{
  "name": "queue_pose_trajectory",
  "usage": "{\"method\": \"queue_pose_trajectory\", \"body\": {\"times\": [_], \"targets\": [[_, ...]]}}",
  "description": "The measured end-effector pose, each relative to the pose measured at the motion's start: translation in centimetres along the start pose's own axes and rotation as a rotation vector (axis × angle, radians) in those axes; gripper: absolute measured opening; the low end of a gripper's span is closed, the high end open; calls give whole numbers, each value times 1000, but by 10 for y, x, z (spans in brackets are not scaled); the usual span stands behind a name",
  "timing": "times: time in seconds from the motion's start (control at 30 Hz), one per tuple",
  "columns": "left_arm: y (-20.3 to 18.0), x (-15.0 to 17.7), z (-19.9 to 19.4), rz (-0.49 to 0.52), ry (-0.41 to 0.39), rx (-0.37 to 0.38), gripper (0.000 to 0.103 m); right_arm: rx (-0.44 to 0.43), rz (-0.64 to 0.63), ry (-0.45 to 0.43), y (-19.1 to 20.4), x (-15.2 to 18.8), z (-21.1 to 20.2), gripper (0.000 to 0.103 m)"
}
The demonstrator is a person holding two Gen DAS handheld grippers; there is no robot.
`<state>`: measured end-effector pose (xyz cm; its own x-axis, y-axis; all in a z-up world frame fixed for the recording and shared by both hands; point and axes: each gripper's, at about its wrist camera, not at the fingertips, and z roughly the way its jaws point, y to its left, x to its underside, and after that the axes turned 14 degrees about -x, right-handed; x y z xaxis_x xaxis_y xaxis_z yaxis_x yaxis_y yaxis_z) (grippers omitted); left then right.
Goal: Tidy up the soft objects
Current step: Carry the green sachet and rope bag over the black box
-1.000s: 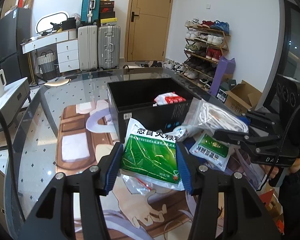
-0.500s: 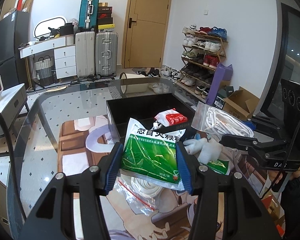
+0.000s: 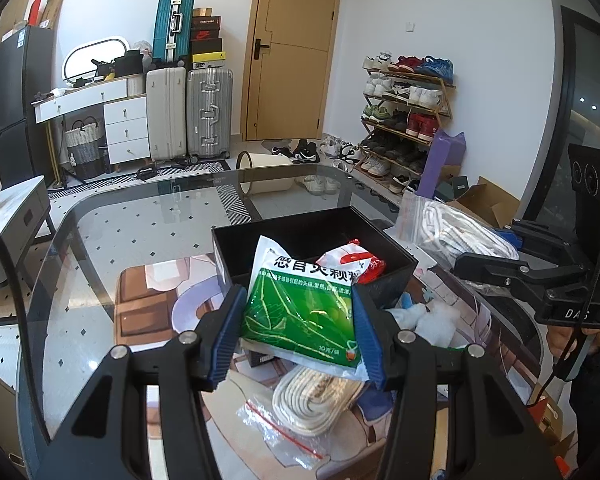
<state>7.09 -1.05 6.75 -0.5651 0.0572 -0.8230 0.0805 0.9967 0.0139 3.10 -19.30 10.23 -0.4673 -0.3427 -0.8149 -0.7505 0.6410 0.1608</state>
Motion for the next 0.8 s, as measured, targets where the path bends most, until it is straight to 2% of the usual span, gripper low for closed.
{"method": "queue_pose_trajectory", "body": {"times": [0.43,0.8], "targets": [[-6,-19,28,37,30,-13,52,19,3,159,-17,-21,35,45],[-13,-29,56,65,62,-44,52,24,-67,289,-28,-34,66,45]]}}
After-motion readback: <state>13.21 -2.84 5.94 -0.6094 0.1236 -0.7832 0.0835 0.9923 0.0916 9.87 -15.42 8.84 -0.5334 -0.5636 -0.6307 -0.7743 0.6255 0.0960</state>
